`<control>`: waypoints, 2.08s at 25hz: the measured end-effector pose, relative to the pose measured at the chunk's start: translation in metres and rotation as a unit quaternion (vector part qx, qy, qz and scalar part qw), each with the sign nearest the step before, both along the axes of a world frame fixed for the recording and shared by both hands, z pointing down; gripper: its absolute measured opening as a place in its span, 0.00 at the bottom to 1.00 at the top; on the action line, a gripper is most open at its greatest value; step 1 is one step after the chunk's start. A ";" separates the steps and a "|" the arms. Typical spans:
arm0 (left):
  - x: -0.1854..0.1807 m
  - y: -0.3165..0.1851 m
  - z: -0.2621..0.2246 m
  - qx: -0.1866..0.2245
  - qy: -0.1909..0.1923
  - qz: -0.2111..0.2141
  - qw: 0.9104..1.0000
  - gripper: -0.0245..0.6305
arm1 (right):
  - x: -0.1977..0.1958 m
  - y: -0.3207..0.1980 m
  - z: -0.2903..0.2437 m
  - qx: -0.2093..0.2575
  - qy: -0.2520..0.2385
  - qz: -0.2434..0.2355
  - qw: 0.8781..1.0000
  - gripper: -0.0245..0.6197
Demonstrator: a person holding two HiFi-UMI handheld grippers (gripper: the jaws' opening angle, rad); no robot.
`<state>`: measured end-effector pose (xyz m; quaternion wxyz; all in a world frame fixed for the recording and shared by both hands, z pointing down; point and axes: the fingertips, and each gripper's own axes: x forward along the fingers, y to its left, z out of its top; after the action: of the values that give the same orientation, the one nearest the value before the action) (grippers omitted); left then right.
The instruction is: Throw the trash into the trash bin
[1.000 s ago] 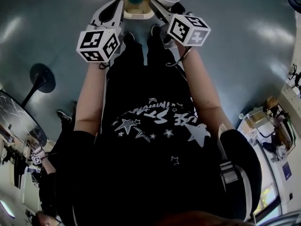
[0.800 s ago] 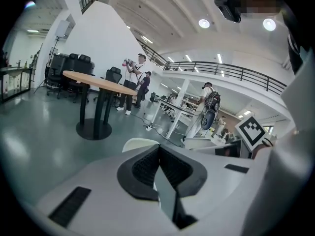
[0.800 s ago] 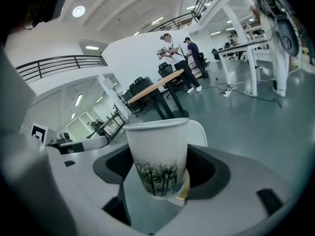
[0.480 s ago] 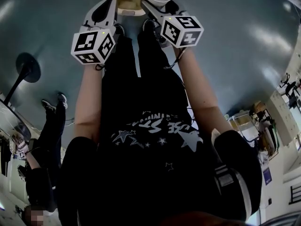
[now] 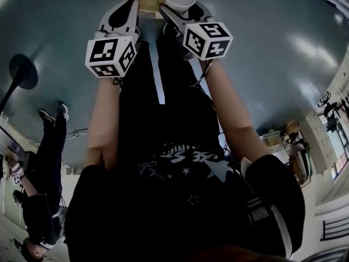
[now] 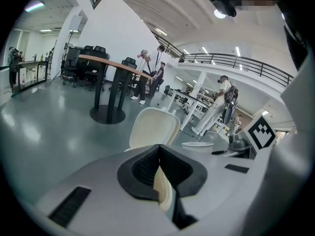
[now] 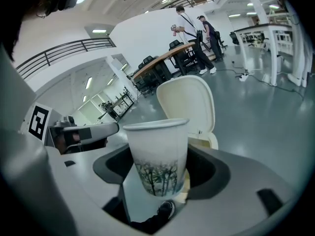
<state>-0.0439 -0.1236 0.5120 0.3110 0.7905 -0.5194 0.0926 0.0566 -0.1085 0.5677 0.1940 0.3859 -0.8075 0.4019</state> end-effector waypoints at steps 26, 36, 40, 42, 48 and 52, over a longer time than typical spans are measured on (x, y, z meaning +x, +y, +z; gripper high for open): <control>-0.023 0.008 0.141 -0.088 -0.006 0.001 0.996 0.05 | -0.013 -0.005 0.146 -0.112 0.046 0.009 0.993 0.54; -0.001 -0.002 0.132 -0.102 -0.011 0.022 0.994 0.05 | -0.001 -0.012 0.137 -0.119 0.066 0.014 0.991 0.67; -0.003 0.003 0.131 -0.100 -0.009 0.027 0.995 0.05 | -0.002 -0.005 0.137 -0.125 0.062 0.015 0.990 0.67; -0.002 0.005 0.130 -0.098 -0.010 0.029 0.995 0.05 | -0.001 -0.002 0.135 -0.126 0.062 0.016 0.990 0.67; 0.000 -0.002 0.126 -0.094 -0.012 0.037 0.995 0.05 | -0.001 -0.005 0.131 -0.128 0.064 0.014 0.990 0.67; 0.000 -0.001 0.122 -0.089 -0.014 0.046 0.995 0.05 | -0.008 -0.003 0.125 -0.123 0.057 0.016 0.991 0.67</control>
<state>-0.0441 -0.1249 0.6338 0.3688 0.7813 -0.4762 0.1636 0.0491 -0.1118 0.6930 0.2799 0.3940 -0.7332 0.4784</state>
